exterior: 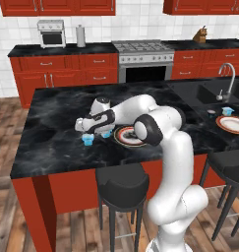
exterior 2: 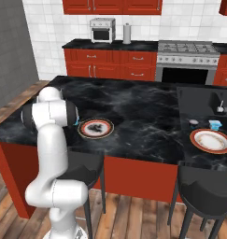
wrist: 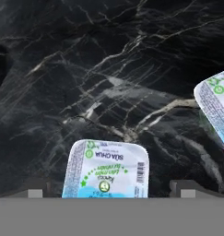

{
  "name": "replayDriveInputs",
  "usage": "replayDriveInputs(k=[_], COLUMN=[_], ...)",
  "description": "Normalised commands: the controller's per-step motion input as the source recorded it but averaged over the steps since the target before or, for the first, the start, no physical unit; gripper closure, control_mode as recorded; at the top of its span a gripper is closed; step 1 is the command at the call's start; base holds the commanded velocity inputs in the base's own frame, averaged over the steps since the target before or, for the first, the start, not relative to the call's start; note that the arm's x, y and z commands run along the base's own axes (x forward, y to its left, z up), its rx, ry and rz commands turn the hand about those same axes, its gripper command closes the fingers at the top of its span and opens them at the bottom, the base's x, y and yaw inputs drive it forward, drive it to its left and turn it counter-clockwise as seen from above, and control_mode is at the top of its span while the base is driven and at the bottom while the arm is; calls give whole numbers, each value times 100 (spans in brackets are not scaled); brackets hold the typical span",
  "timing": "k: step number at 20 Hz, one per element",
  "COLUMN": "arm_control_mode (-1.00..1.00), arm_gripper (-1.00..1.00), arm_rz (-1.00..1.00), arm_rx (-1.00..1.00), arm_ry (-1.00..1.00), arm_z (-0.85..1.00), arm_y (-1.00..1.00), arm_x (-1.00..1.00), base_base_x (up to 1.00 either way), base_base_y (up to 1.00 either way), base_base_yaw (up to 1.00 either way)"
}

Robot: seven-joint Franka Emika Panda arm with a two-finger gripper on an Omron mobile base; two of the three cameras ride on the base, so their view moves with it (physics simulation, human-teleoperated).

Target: Place two yogurt containers on each plate.

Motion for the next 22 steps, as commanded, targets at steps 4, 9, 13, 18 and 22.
replayDriveInputs(k=[4,9,13,18,22], arm_control_mode=[-100,-100,-100,-100,-100], arm_gripper=[-100,-100,-100,-100,-100], arm_rz=[0,0,0,0,0], arm_rx=[-15,-5,0,-2,-4], arm_ry=[14,12,7,5,0], arm_z=[-1,0,0,-11,-20], arm_y=[5,12,3,0,0], arm_x=[0,0,3,0,0], base_base_x=[0,0,0,0,0], base_base_y=[0,0,0,0,0], base_base_yaw=[0,0,0,0,0])
